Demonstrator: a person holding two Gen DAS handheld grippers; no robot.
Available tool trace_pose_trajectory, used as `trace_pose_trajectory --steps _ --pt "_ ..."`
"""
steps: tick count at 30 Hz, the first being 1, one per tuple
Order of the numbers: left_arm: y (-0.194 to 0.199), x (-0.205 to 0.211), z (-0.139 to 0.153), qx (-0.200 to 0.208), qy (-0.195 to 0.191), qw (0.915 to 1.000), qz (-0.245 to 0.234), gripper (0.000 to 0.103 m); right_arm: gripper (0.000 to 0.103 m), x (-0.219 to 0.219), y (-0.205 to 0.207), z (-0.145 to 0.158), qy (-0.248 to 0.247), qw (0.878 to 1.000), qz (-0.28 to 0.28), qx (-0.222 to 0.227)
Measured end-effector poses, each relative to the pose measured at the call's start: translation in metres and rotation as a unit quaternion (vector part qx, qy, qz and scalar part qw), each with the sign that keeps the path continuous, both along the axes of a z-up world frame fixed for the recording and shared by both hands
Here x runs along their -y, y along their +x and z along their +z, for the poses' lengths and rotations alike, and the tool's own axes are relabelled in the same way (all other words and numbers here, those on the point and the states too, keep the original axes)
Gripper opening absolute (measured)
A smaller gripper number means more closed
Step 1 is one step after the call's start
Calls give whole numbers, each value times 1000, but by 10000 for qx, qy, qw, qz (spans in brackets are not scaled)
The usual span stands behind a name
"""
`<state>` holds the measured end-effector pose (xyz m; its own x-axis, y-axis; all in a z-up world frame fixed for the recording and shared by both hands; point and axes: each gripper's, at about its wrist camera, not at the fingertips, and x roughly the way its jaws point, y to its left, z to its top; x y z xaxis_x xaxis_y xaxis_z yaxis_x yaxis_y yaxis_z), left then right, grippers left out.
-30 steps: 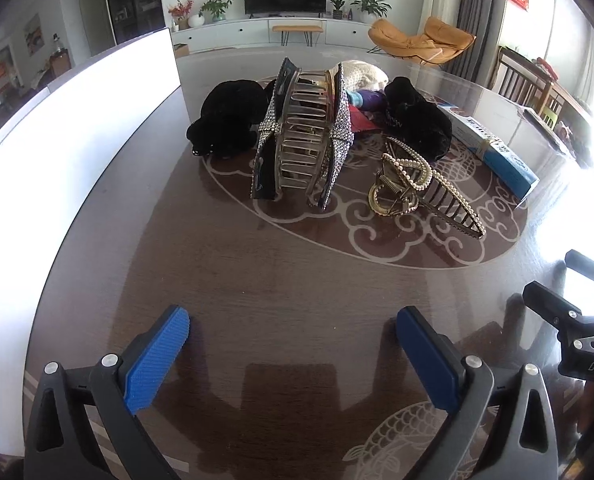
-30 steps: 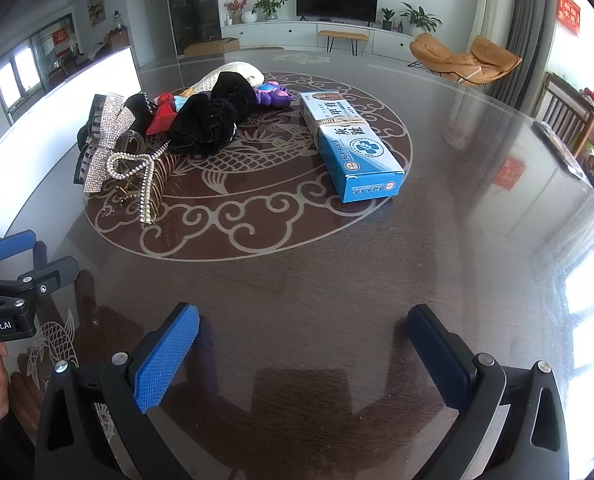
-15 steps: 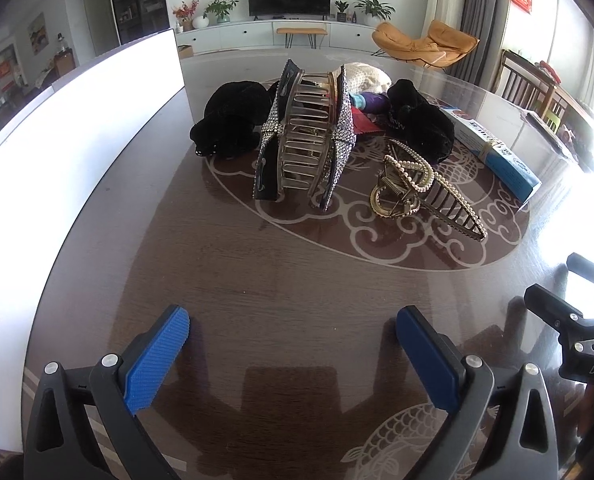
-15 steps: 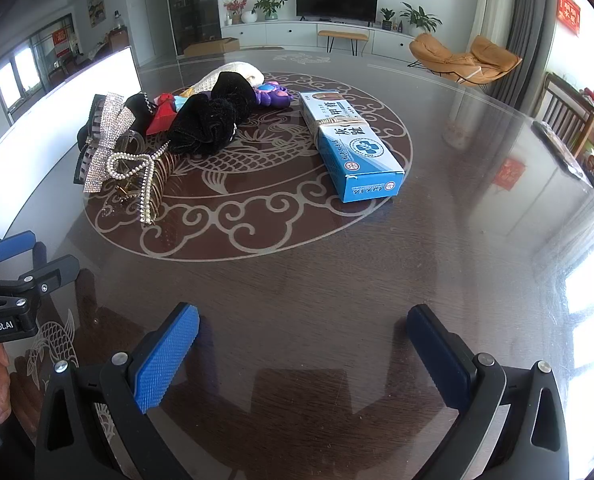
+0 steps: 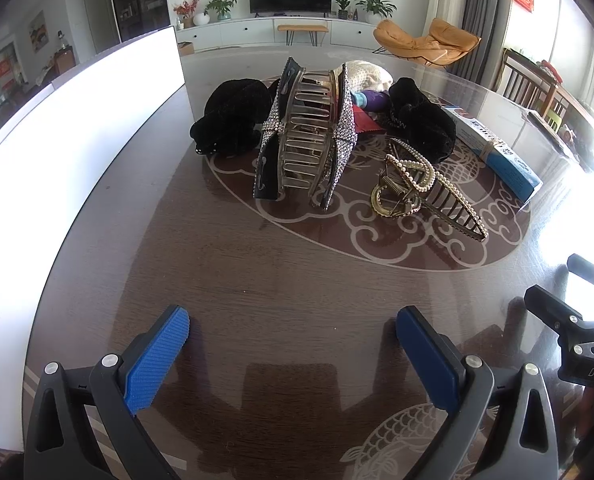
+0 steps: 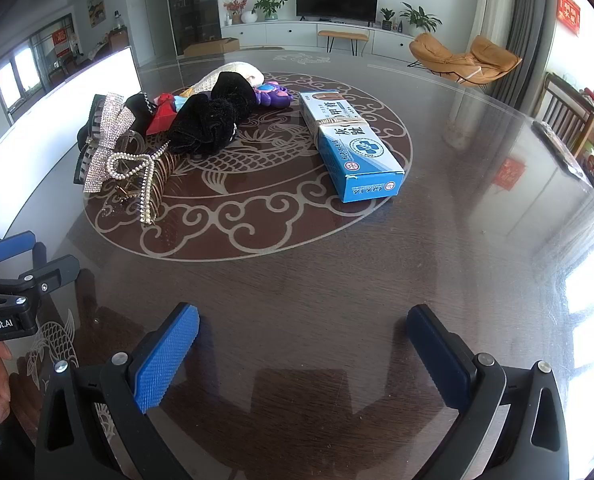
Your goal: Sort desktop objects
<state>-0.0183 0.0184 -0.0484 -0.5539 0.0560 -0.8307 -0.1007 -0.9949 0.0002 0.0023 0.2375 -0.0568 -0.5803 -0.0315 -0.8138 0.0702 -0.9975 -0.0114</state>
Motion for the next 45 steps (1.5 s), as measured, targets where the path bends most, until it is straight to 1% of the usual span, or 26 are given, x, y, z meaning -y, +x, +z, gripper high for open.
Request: trace_pose_trajectory --steps 12,45 --pt "2 3 0 -60 -4 10000 18 103 103 0 0 0 1 10000 0 0" --pt "1 2 1 -65 -10 10000 16 103 103 0 0 0 0 10000 0 -2"
